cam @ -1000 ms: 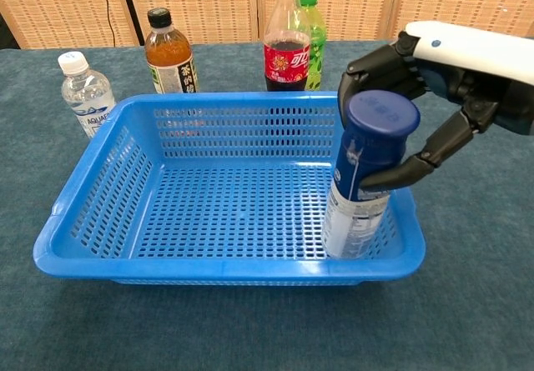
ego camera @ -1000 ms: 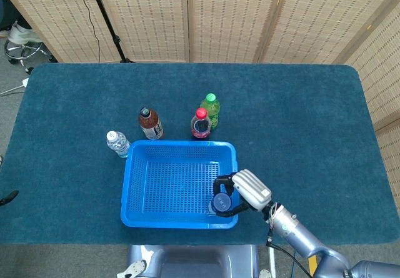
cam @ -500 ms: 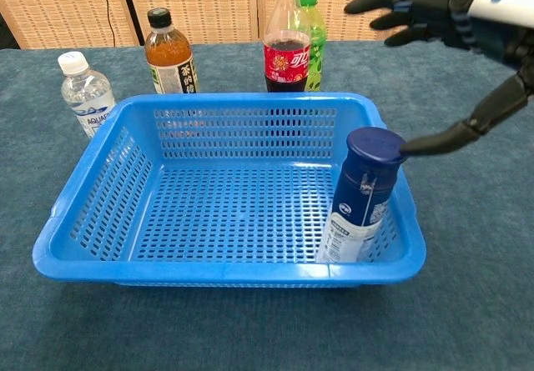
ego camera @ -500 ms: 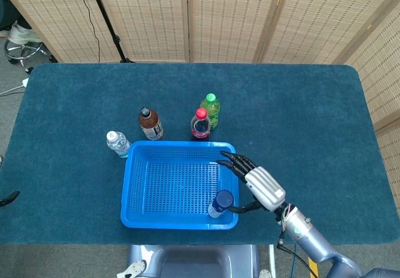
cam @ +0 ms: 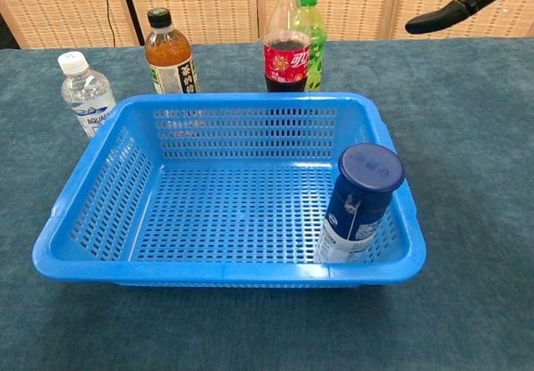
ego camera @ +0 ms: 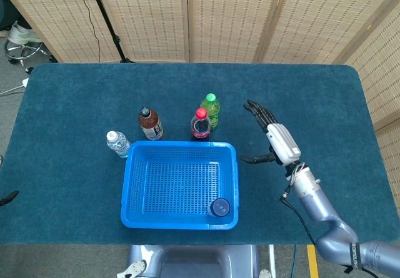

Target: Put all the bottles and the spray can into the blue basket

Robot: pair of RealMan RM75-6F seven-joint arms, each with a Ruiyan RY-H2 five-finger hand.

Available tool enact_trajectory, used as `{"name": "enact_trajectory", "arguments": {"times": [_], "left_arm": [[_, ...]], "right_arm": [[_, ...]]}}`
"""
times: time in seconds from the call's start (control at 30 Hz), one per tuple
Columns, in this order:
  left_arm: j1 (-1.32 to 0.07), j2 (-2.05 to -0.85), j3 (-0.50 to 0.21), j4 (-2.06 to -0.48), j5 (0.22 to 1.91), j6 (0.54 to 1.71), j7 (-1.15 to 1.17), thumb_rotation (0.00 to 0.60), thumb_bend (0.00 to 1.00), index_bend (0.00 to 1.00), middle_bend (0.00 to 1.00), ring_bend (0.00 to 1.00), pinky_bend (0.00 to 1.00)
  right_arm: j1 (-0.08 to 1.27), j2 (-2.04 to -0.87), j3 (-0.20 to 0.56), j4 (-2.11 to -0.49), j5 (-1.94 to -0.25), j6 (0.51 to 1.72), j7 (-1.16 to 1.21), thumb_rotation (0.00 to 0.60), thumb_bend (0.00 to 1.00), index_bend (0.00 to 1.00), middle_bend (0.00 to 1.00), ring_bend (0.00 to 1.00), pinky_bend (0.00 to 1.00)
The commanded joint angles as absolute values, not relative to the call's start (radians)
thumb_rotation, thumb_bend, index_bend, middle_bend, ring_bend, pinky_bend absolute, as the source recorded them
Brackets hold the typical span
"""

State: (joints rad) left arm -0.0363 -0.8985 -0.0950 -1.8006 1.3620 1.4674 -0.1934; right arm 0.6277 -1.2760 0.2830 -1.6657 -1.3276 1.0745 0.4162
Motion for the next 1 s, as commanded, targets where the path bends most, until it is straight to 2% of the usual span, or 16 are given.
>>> {"name": "enact_trajectory", "arguments": {"times": [0.03,0.43,0.57,0.77,1.0], "left_arm": [[-0.04,-0.9,-0.097,-1.799,1.353,1.459,-0.19,0.6,0.06,0.0,0.0,0.0,0.0],[-0.059,-0.906,-0.105,-1.817,1.321,1.431,-0.145,0.6,0.06,0.0,0.0,0.0,0.0],[-0.064,-0.912,-0.106,-1.822,1.314,1.425,-0.125,0.6,0.06,0.0,0.0,0.0,0.0],[-0.072,-0.919,-0.112,-1.827,1.291,1.417,-0.1,0.6,0.06,0.0,0.0,0.0,0.0],[-0.074,-0.927,-0.12,-1.827,1.267,1.419,-0.08,0.6,0.06,0.0,0.0,0.0,0.0]], "right_arm": [[0.678,-1.284,0.281,-1.516,-1.299,0.936,0.531,0.6,0.0,0.0,0.0,0.0,0.0],[0.727,-1.357,0.256,-1.299,-1.367,0.839,0.759,0.6,0.0,0.0,0.0,0.0,0.0],[0.761,-1.418,0.26,-1.19,-1.372,0.814,0.811,0.6,0.0,0.0,0.0,0.0,0.0],[0.838,-1.577,0.277,-0.943,-1.346,0.76,0.834,0.6,0.0,0.0,0.0,0.0,0.0],[0.894,-1.68,0.291,-0.799,-1.331,0.724,0.848,0.6,0.0,0.0,0.0,0.0,0.0]]}}
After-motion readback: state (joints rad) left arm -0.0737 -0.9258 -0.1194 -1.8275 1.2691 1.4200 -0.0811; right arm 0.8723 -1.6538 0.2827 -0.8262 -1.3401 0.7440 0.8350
